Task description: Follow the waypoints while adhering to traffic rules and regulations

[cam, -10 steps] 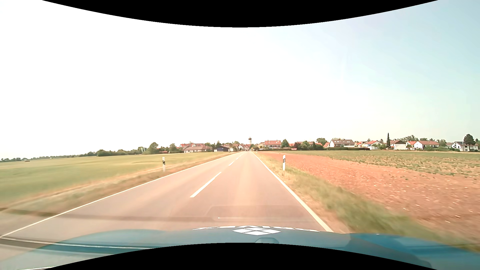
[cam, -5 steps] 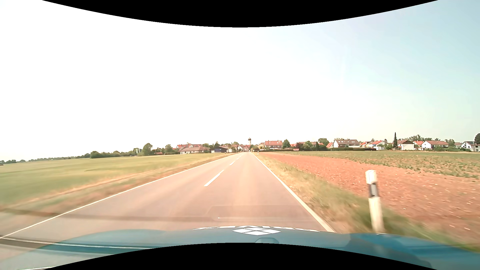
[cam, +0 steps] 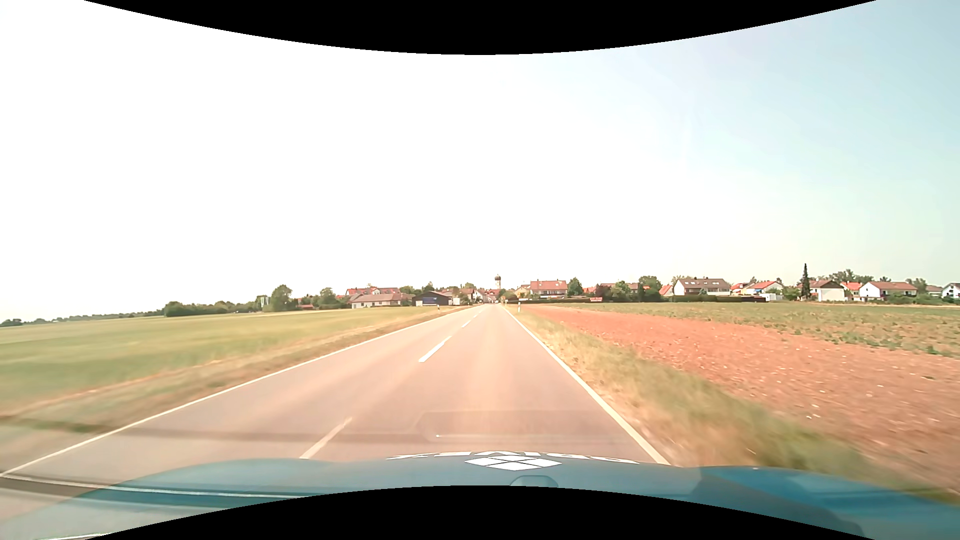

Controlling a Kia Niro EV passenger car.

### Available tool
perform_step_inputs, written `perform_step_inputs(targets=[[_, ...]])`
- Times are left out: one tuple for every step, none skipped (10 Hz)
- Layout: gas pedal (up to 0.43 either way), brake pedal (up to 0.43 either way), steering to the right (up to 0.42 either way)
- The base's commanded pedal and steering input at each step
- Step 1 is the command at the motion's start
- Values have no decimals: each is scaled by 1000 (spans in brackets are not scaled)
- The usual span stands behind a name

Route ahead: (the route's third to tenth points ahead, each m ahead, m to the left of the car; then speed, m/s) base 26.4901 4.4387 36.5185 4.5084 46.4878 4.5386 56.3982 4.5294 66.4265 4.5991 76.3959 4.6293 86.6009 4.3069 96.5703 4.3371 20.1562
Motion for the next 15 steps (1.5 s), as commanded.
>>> perform_step_inputs(targets=[[150, 0, -1], [118, 0, -1], [118, 0, -1], [110, 0, -1], [110, 0, -2], [110, 0, -3], [110, 0, -2], [110, 0, -3], [110, 0, -3], [110, 0, -3], [110, 0, -3], [110, 0, -3], [110, 0, -3], [110, 0, -3], [110, 0, -2]])
